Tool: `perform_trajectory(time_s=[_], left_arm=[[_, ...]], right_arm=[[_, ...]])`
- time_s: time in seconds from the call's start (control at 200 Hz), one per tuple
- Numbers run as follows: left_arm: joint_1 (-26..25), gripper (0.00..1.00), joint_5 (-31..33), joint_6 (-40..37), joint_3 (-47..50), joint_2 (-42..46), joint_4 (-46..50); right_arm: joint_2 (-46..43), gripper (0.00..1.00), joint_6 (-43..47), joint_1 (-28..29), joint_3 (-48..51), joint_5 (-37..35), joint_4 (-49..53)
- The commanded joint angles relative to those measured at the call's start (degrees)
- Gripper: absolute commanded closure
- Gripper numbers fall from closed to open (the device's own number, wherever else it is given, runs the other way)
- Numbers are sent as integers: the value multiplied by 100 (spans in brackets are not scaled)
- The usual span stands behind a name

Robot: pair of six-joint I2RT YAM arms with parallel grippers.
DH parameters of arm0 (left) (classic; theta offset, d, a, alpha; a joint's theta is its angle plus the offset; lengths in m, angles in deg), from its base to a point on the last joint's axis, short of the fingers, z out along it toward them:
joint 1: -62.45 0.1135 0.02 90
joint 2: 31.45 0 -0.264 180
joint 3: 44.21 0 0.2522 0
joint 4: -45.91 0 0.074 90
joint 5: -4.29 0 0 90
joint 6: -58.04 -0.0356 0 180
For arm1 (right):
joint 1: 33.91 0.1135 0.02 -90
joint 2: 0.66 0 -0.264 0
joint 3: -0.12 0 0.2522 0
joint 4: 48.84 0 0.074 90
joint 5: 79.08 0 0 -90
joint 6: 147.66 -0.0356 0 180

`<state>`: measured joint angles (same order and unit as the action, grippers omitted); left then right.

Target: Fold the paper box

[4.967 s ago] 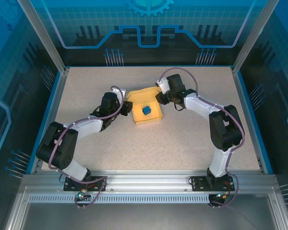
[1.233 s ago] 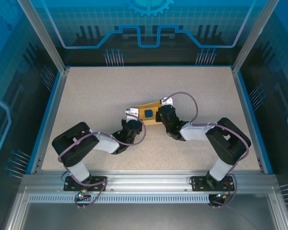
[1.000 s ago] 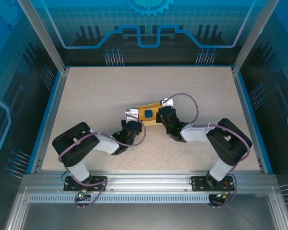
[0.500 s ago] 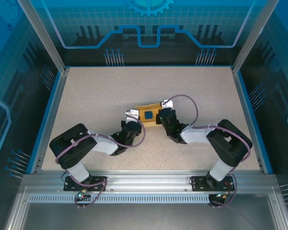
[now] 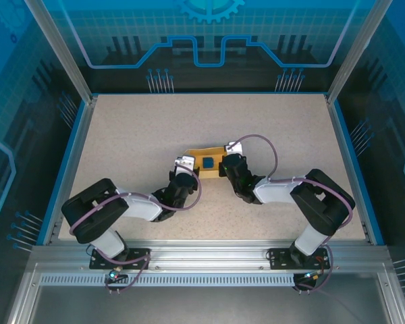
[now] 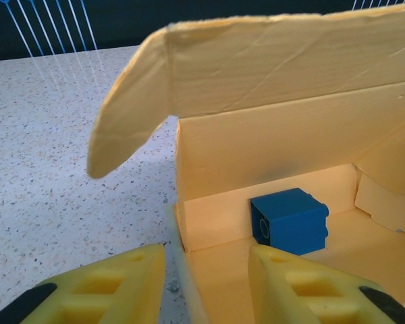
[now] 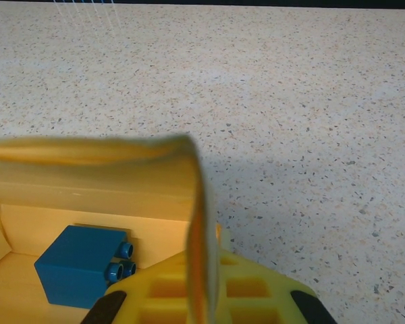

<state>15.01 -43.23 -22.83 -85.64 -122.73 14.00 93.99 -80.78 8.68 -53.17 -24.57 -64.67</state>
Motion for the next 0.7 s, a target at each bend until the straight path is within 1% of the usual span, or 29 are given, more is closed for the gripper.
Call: perform_trajectory(time_s=[0.0, 0.18, 0.325, 0.54, 0.695], left_arm=[[-68, 58, -78, 171, 126, 283, 99], [-79, 50, -108, 239, 249, 681, 307], [-82, 43, -174, 341, 327, 1146, 662], [-82, 37, -325, 295, 369, 2224, 1493], [36, 35, -506, 248, -72, 2754, 2445]], right_arm=[[-91, 100, 54, 115, 97, -116, 128], [-148, 100, 110, 116, 99, -151, 137], [-158, 100, 139, 118, 81, -152, 139], [-175, 100, 234, 118, 68, -161, 137], [-172, 100, 323, 117, 68, -168, 91]])
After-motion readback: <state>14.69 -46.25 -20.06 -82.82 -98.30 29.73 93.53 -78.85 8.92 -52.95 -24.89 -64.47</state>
